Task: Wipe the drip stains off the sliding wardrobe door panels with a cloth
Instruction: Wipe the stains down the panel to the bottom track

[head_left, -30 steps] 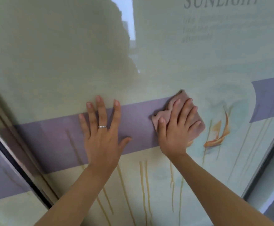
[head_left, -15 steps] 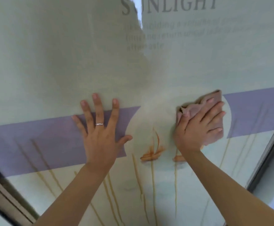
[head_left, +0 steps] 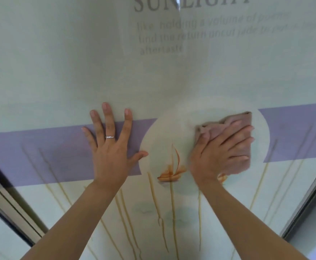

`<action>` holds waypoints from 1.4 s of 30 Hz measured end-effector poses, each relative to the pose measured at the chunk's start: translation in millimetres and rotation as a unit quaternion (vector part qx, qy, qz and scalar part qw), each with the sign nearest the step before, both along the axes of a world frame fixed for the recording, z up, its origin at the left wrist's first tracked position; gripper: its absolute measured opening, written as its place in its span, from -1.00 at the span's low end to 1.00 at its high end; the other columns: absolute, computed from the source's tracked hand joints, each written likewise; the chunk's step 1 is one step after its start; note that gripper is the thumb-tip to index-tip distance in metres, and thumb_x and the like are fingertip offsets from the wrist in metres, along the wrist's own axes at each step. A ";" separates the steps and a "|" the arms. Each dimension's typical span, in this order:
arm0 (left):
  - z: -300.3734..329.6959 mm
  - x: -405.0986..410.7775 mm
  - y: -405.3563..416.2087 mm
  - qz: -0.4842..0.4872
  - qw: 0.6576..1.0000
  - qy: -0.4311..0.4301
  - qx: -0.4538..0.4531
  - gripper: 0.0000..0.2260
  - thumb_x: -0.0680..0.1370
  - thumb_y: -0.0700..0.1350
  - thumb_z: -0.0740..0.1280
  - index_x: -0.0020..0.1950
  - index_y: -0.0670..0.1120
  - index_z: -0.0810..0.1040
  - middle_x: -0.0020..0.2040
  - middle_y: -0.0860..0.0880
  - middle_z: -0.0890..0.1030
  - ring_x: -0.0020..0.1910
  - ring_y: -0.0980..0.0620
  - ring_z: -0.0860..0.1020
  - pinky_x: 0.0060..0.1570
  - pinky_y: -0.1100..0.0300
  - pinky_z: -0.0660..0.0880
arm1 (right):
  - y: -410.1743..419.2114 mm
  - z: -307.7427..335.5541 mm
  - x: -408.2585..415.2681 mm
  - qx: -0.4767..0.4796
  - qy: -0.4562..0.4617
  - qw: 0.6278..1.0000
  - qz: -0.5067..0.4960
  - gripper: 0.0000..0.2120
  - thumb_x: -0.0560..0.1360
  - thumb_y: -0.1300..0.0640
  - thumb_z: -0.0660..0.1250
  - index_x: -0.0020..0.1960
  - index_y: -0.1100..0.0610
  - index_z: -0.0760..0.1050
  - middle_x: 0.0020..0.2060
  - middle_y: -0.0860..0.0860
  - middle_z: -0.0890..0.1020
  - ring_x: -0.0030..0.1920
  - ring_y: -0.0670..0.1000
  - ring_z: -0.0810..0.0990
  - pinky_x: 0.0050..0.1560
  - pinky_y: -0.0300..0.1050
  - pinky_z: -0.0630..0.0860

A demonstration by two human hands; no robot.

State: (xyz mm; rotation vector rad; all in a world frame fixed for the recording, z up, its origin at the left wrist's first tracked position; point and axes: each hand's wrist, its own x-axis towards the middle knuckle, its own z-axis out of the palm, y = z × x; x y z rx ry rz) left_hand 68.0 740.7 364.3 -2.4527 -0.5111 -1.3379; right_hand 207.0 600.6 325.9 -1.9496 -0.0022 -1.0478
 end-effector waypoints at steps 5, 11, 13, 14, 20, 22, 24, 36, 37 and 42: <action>-0.2 1.5 3.5 -0.011 1.000 0.002 -0.001 -0.13 0.34 0.38 0.15 0.53 -0.01 -0.01 0.46 -0.32 -0.02 0.42 -0.39 -0.04 0.23 -0.43 0.05 | 17.6 -41.7 -29.7 -0.181 -0.137 0.967 0.113 -0.38 0.64 -0.19 -0.17 0.58 0.09 -0.20 0.55 0.19 -0.16 0.53 0.27 -0.15 0.36 0.46 -0.15; -0.1 2.0 -1.5 -0.014 1.000 -0.003 -0.015 -0.11 0.32 0.36 0.18 0.52 -0.06 0.04 0.45 -0.35 -0.02 0.40 -0.42 -0.04 0.21 -0.46 0.06 | -29.6 -7.0 23.0 -0.029 -0.020 0.999 0.002 -0.38 0.65 -0.15 -0.23 0.52 0.27 -0.02 0.46 0.38 0.19 0.45 0.40 0.14 0.27 0.54 0.17; 1.2 6.6 -8.7 -0.020 0.999 -0.005 -0.027 -0.10 0.33 0.36 0.20 0.53 -0.06 0.01 0.45 -0.35 -0.04 0.40 -0.43 -0.05 0.23 -0.46 0.04 | -15.8 -8.7 7.3 -0.056 -0.038 0.998 0.003 -0.38 0.65 -0.15 -0.23 0.54 0.27 -0.04 0.46 0.38 0.18 0.45 0.40 0.13 0.30 0.51 0.14; 1.3 9.8 -14.3 -0.033 0.999 -0.005 -0.025 -0.10 0.34 0.36 0.18 0.54 -0.03 -0.03 0.45 -0.34 -0.06 0.40 -0.42 -0.06 0.25 -0.45 0.02 | -8.7 -16.1 -0.6 -0.089 -0.057 0.994 0.023 -0.37 0.65 -0.15 -0.23 0.56 0.24 -0.09 0.47 0.37 0.16 0.46 0.40 0.11 0.33 0.49 0.08; 11.4 52.2 -80.1 -0.084 0.996 0.023 0.030 -0.02 0.28 0.31 0.34 0.55 0.03 -0.06 0.47 -0.26 -0.05 0.42 -0.38 -0.08 0.32 -0.30 -0.16 | -52.1 -22.0 32.2 -0.128 -0.085 0.986 0.061 -0.36 0.64 -0.21 -0.22 0.58 0.17 -0.10 0.49 0.33 0.11 0.49 0.33 0.04 0.35 0.47 -0.05; 6.9 66.5 -97.0 -0.088 0.995 0.037 0.020 0.01 0.22 0.26 0.44 0.53 0.02 0.02 0.49 -0.21 -0.04 0.44 -0.35 -0.10 0.32 -0.33 -0.18 | -84.5 -7.0 57.1 -0.034 -0.014 0.998 0.044 -0.29 0.59 -0.24 -0.22 0.57 0.22 -0.04 0.52 0.31 0.08 0.51 0.32 0.02 0.35 0.47 0.00; 2.3 77.8 -104.5 -0.072 0.997 0.041 0.007 0.03 0.20 0.21 0.50 0.53 0.02 0.03 0.51 -0.18 -0.05 0.45 -0.32 -0.14 0.30 -0.36 -0.19 | -108.7 7.9 80.6 0.037 0.060 0.996 0.051 -0.23 0.50 -0.26 -0.24 0.56 0.20 -0.08 0.55 0.23 -0.02 0.54 0.26 -0.05 0.39 0.39 -0.03; -1.8 81.3 -105.3 -0.049 0.998 0.029 0.009 -0.11 0.29 0.27 0.30 0.52 0.08 -0.03 0.50 -0.20 -0.12 0.46 -0.29 -0.18 0.26 -0.45 -0.07 | -153.7 9.9 125.7 -0.003 0.007 1.000 0.012 -0.32 0.56 -0.18 -0.19 0.55 0.21 -0.02 0.52 0.28 0.11 0.52 0.32 0.05 0.38 0.48 -0.04; -1.6 81.3 -106.1 -0.047 0.998 0.033 0.006 -0.13 0.30 0.27 0.26 0.52 0.08 -0.01 0.49 -0.23 -0.10 0.45 -0.32 -0.15 0.24 -0.46 -0.06 | -156.7 14.2 131.3 0.043 0.040 0.998 0.010 -0.29 0.54 -0.20 -0.23 0.55 0.20 -0.04 0.53 0.24 0.06 0.53 0.29 0.00 0.39 0.45 -0.06; -1.4 81.1 -103.8 -0.035 0.999 0.038 0.009 -0.11 0.33 0.37 0.22 0.54 0.06 -0.03 0.48 -0.29 -0.07 0.43 -0.37 -0.11 0.21 -0.49 -0.02 | -116.3 -24.2 81.3 -0.088 -0.034 0.995 0.046 -0.35 0.64 -0.17 -0.24 0.57 0.24 -0.07 0.47 0.36 0.18 0.47 0.36 0.11 0.40 0.34 -0.12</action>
